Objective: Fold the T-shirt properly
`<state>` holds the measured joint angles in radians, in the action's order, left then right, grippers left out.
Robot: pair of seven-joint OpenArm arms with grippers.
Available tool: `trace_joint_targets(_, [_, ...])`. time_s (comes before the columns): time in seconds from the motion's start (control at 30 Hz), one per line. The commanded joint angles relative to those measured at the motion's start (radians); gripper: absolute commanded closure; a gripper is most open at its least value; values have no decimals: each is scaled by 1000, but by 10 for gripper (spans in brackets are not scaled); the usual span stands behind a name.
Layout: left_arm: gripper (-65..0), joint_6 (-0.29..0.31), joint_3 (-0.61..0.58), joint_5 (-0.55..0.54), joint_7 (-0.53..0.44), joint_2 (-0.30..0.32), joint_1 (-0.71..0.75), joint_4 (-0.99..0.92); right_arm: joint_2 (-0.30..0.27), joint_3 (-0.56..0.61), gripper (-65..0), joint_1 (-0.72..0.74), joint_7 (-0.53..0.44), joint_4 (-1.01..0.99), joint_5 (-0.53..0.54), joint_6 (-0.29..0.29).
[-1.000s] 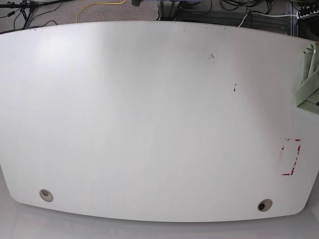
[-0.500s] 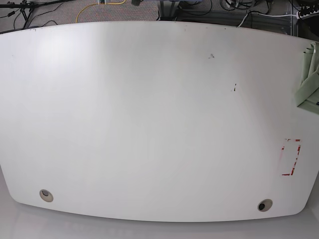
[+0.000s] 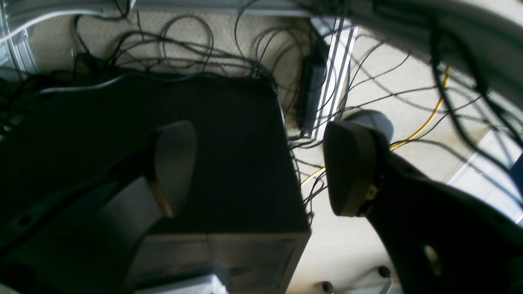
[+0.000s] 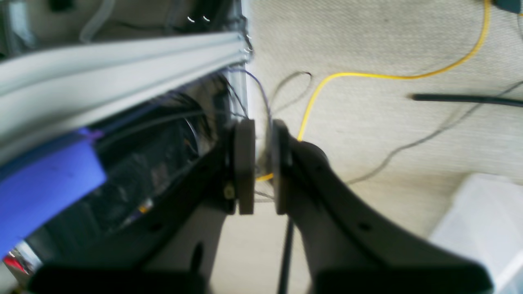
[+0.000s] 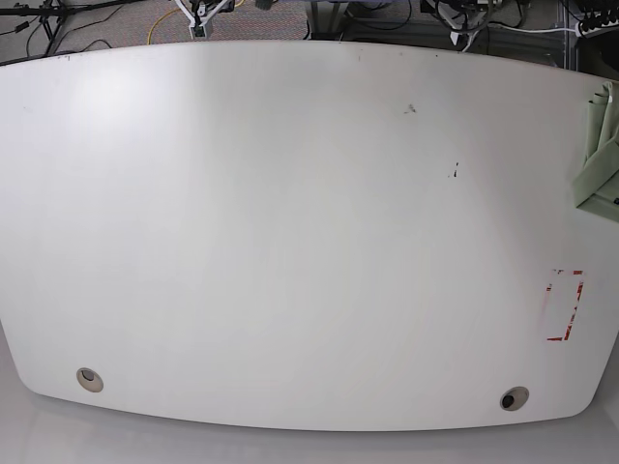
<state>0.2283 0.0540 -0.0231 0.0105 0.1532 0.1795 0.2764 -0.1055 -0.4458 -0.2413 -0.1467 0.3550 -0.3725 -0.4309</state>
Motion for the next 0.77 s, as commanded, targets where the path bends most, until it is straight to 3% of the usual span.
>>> trace_joint_targets(0.0, [-451, -27, 0, -1, 4, 4, -5, -6, -1, -3, -71, 15, 2, -24, -46, 42])
trace_joint_targets(0.17, [-451, -51, 0, -1, 4, 4, -13, -6, 0, -3, -71, 40, 40, -57, -69, 76])
trace_joint_targets(0.73, [-451, -50, 2, -1, 4, 1, -18, -6, 30, -3, -71, 69, 60, -93, -76, 73])
